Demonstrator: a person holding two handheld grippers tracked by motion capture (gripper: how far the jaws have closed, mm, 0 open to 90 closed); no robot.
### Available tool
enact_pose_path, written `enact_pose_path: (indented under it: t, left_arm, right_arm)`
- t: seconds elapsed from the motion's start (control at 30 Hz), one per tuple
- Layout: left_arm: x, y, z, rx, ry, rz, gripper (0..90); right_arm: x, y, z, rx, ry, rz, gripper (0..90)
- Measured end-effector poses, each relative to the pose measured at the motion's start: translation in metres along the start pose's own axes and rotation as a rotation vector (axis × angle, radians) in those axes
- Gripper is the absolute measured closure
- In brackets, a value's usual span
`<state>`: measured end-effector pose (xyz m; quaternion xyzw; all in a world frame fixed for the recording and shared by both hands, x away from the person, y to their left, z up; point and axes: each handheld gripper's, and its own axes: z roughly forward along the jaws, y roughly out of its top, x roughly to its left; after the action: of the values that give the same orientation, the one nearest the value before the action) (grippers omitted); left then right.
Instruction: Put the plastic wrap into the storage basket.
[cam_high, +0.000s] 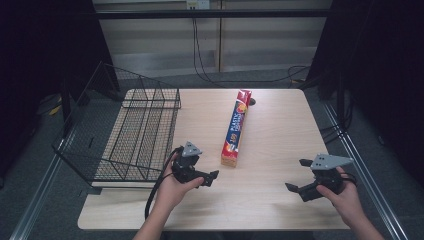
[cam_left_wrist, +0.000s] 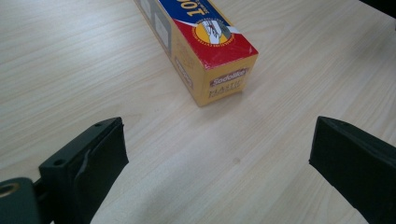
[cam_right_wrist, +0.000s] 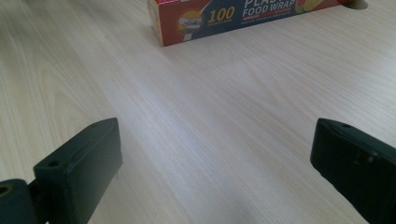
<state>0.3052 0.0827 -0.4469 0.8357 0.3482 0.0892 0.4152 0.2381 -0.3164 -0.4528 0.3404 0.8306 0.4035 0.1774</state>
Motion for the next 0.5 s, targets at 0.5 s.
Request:
enact_pose_path:
  t: [0.5]
  left_arm:
    - [-0.007, 0.016, 0.014, 0.038, -0.014, -0.013, 0.6]
  right_arm:
    - [0.000, -0.001, 0.003, -0.001, 0.018, 0.003, 1.8]
